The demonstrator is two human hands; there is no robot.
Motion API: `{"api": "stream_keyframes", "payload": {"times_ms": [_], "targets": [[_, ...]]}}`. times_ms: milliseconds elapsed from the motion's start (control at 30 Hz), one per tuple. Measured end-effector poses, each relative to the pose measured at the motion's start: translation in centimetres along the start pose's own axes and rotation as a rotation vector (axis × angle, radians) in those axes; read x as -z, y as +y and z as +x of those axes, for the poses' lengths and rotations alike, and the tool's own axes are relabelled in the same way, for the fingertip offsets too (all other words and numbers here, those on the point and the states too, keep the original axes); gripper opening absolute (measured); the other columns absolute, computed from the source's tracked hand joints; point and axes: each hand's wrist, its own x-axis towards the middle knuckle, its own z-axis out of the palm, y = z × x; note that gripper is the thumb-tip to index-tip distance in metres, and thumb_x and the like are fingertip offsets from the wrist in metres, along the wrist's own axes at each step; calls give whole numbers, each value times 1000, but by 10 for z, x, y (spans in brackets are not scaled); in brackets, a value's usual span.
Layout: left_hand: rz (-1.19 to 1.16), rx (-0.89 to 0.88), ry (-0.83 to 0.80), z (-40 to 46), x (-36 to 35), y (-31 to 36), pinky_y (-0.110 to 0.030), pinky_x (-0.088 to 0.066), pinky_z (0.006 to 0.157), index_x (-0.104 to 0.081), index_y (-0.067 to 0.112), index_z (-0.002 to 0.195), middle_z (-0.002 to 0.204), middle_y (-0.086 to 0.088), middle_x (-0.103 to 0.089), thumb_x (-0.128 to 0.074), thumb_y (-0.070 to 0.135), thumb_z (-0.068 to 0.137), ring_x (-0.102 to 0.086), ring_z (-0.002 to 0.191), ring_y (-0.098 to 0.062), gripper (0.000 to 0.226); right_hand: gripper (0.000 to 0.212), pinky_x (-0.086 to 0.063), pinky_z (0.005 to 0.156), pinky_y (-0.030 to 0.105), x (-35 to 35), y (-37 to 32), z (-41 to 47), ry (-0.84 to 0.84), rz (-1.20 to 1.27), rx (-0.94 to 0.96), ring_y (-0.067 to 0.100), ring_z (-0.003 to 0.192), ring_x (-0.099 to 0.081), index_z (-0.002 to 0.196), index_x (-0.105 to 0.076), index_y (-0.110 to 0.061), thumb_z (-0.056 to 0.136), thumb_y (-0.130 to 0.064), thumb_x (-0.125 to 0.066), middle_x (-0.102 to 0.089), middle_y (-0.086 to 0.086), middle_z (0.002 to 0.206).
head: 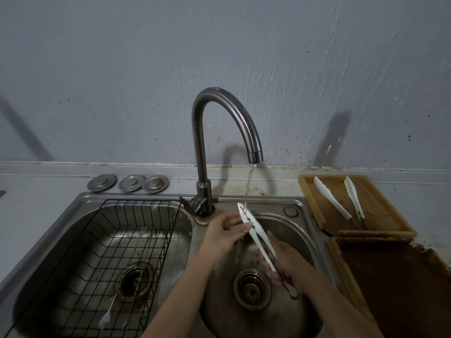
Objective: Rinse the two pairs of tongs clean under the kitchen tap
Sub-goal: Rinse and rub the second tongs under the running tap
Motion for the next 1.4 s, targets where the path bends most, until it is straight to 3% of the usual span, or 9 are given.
{"api": "stream_keyframes", "payload": {"times_ms": [167, 333, 500, 667, 967, 1033, 1133, 1267, 1400], "targets": [[-176, 41, -88, 12, -6, 0, -24, -53, 66, -66, -5, 99, 70, -7, -72, -64, 15, 85, -62, 60, -14, 25, 59, -32, 32, 21, -4, -2, 2, -30, 80, -30, 12, 33, -36, 59, -60, -16, 92, -56, -32, -48, 1, 48], [-463, 102, 106, 28, -13, 12, -23, -56, 64, -68, -3, 97, 92, -15, -73, -59, 19, 89, -70, 75, -17, 25, 60, -31, 31, 20, -5, -7, -1, -81, 112, -31, 11, 31, -35, 56, -57, -16, 94, -54, -30, -46, 0, 46], [-550, 53, 88, 22, -15, 13, -17, -49, 46, -60, -11, 109, 97, -23, -66, -48, 18, 95, -62, 50, -7, 34, 60, -32, 32, 21, -6, -8, -3, -81, 77, -1, 11, 31, -35, 56, -56, -16, 94, -54, -29, -46, 0, 46], [-464, -29, -46, 15, -12, 6, -30, -59, 65, -64, 6, 102, 95, -14, -71, -48, 25, 95, -71, 84, -22, 27, 59, -35, 34, 21, -4, -10, -5, 11, -40, 35, 12, 32, -37, 58, -57, -15, 96, -49, -27, -48, -1, 45], [-290, 13, 183, 22, -3, -12, -41, -58, 72, -63, 1, 83, 85, -22, -68, -50, 11, 94, -70, 79, -32, 19, 52, -43, 38, 23, -6, -23, -19, -13, -159, -51, 14, 42, -55, 86, -69, -6, 97, -43, -33, -65, 9, 62], [-388, 122, 280, 25, 1, -22, -43, -58, 74, -63, 0, 81, 80, -23, -69, -50, 12, 94, -69, 77, -35, 22, 35, -50, 45, 25, -1, -34, -27, -90, -140, -3, 21, 59, -65, 102, -64, -9, 96, -35, -42, -70, 19, 84], [-638, 292, 399, 32, 9, -31, -31, -55, 50, -59, 7, 76, 67, -12, -66, -47, 14, 96, -64, 61, -25, 24, 29, -56, 60, 30, 9, -55, -39, -92, 84, 120, 30, 80, -69, 113, -60, -11, 88, -26, -56, -65, 23, 106], [-817, 471, 437, 39, 2, -46, -29, -55, 48, -56, -4, 116, 97, -22, -62, -43, 16, 97, -60, 78, -31, 31, 25, -57, 64, 25, -3, -79, -46, 135, -201, 518, 20, 72, -71, 97, -66, -14, 79, -30, -63, -72, 9, 82], [-1007, 623, 428, 32, -17, -55, -29, -49, 29, -48, -11, 119, 79, -25, -52, -42, 7, 97, -59, 58, -31, 29, 21, -51, 53, 11, -29, -92, -33, 340, -420, 800, 1, 50, -64, 102, -68, -11, 85, -23, -63, -67, -10, 59]]}}
